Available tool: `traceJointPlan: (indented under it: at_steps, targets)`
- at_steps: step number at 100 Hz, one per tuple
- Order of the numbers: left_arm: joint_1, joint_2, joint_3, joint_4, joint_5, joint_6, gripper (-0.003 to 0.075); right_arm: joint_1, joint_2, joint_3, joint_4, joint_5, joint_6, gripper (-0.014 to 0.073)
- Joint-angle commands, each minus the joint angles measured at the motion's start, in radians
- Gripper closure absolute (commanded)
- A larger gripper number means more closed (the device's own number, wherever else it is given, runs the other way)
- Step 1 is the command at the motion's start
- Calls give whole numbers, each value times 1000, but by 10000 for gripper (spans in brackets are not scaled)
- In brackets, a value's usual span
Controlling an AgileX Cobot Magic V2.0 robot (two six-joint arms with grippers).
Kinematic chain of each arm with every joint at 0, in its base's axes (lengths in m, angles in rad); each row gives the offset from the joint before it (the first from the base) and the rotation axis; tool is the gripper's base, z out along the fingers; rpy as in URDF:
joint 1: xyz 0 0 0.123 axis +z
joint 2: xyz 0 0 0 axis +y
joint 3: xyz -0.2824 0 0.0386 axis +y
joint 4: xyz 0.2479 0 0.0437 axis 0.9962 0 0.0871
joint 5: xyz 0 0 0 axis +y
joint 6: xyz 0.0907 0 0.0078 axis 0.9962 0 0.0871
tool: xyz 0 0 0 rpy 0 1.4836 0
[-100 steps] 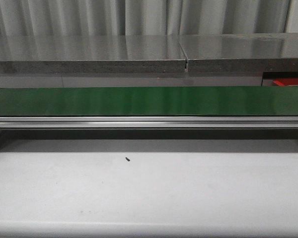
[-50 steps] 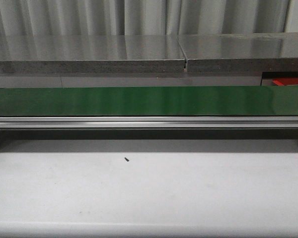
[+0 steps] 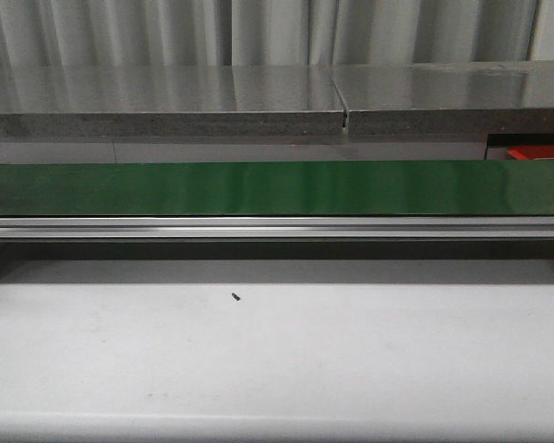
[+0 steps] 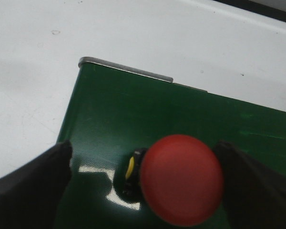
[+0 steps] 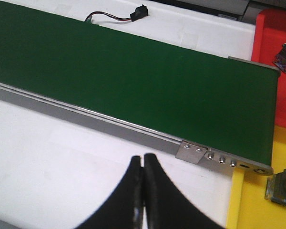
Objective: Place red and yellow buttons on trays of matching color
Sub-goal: 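Set the red button on the belt's near end, open left gripper, then move the left gripper to a yellow push-button in the grid, grasp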
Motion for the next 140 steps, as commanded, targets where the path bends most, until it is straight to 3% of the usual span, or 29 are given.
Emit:
traceJointPlan:
  at_steps: [1, 34, 55, 96, 140]
  targets:
    - [-7, -60, -25, -31, -31, 4, 38, 3, -12, -29, 13, -46, -10, 660]
    - [-7, -177, -145, -12, 51, 4, 39, 3, -12, -29, 13, -46, -10, 660]
    - [62, -158, -264, 40, 81, 4, 39, 3, -12, -29, 13, -46, -10, 660]
    - [274, 69, -346, 51, 79, 17, 39, 3, -12, -29, 13, -46, -10, 660]
    - [306, 345, -609, 77, 128, 18, 53, 3, -12, -29, 13, -46, -10, 660]
